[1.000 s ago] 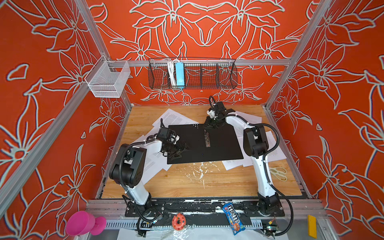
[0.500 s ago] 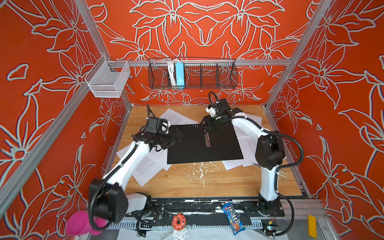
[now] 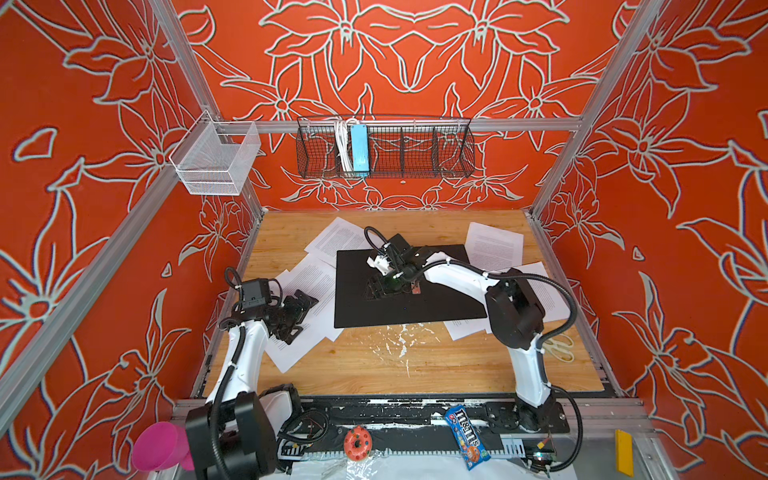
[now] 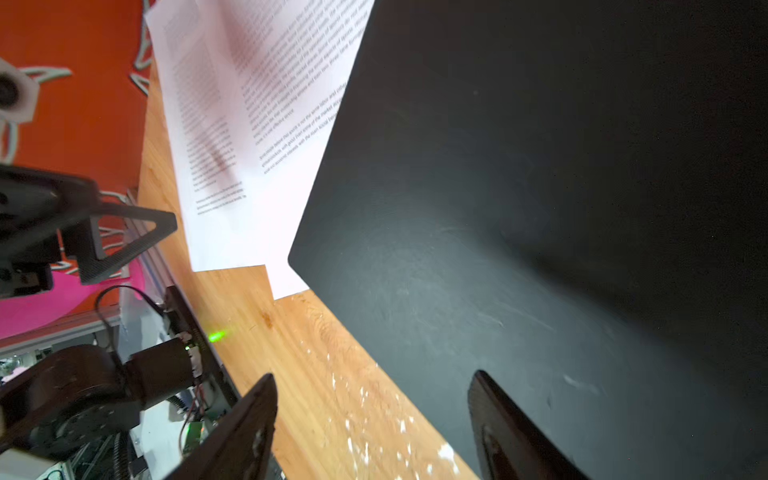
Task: Put the files into the folder
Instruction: 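Move the left gripper to the paper sheets while the right gripper withdraws from the clip, then grasp the edge of the printed paper sheets with the left gripper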
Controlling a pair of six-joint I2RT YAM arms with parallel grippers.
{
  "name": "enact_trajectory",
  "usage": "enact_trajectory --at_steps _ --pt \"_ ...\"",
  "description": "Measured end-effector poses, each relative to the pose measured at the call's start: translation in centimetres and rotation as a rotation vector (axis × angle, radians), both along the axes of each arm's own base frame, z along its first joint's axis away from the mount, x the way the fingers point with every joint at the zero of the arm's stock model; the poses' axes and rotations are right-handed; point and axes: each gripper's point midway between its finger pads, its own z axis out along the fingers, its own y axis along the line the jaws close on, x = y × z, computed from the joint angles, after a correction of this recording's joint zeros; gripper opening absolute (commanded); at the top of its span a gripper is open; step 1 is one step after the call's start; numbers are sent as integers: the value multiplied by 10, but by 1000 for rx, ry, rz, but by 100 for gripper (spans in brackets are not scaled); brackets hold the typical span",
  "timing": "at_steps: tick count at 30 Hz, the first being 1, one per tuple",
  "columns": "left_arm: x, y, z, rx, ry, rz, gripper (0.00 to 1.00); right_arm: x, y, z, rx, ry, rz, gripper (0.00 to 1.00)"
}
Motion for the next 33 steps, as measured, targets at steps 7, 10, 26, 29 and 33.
enact_trajectory --at_steps 7,10,26,29,33 --pt "14 23 -21 -63 -20 85 98 -5 8 -32 95 -53 16 93" --pt "18 27 -23 -65 -43 93 98 -1 11 -31 141 -91 16 94" --pt "32 41 -40 -84 -85 146 99 -4 14 -32 193 -131 46 93" --pt "34 40 -41 -88 -94 138 99 -6 15 -32 220 -132 51 92" --pt "37 40 -41 -92 -113 130 99 -7 17 -31 248 -130 50 92"
